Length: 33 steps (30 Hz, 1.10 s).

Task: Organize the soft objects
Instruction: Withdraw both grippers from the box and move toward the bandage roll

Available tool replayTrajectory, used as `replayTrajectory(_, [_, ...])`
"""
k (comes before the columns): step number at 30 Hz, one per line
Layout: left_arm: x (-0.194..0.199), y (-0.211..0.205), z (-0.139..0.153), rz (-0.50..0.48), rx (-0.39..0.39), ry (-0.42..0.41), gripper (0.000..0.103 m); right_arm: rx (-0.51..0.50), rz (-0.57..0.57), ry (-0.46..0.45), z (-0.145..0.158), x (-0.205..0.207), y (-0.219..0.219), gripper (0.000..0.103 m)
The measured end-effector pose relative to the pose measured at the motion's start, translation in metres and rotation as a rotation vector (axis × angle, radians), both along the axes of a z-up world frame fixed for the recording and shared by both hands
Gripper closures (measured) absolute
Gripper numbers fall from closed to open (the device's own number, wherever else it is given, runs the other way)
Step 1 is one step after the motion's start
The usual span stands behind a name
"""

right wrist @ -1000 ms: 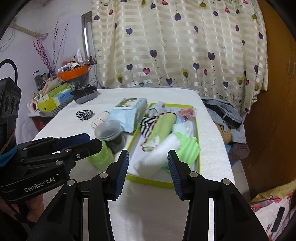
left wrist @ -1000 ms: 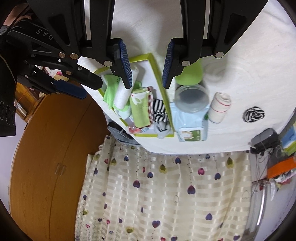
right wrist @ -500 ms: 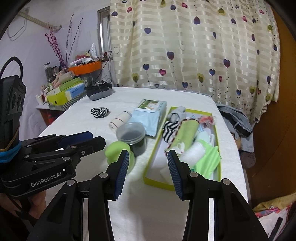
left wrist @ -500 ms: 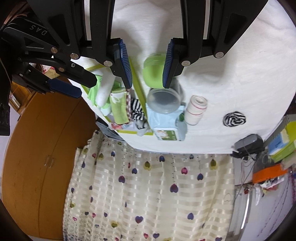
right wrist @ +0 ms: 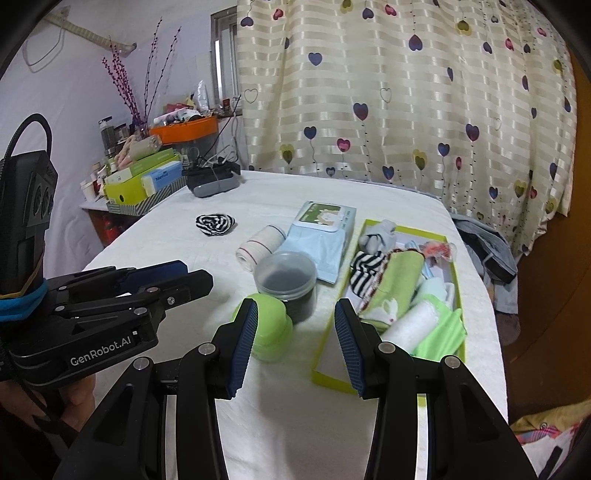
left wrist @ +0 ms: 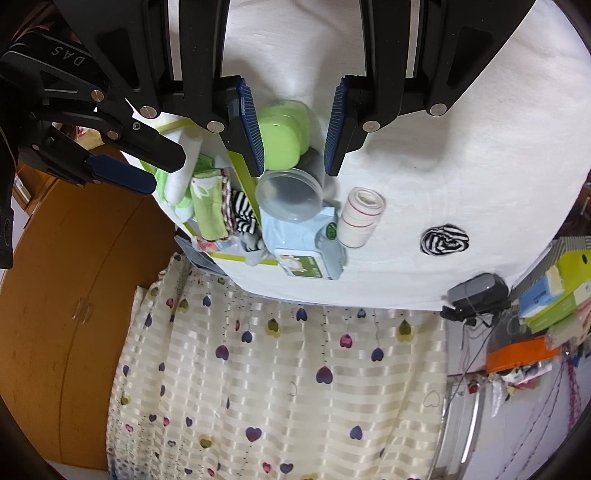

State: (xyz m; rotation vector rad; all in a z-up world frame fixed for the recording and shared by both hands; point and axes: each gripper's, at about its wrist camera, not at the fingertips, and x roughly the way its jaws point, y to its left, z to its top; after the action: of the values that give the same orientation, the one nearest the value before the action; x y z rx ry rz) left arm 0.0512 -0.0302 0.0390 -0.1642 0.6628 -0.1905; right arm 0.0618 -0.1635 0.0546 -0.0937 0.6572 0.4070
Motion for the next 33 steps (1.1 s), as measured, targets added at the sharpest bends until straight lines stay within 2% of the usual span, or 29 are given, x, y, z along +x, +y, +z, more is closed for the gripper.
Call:
replayTrajectory(24, [0.045, 0.058, -0.028, 0.103, -0.029, 0.086, 0.071, -0.019, 0.073, 0.033, -0.01, 0.041, 0.045, 0.058])
replayTrajectory(28, [0.059, 0.063, -0.029, 0.103, -0.016, 0.1, 0.07, -0.014, 0.078, 0.033, -0.009, 0.049, 0.047, 0.058])
replayTrajectory(33, [0.084, 0.059, -0.03, 0.068, 0.011, 0.105, 0.065, 0.001, 0.075, 0.033, -0.009, 0.058, 0.042, 0.058])
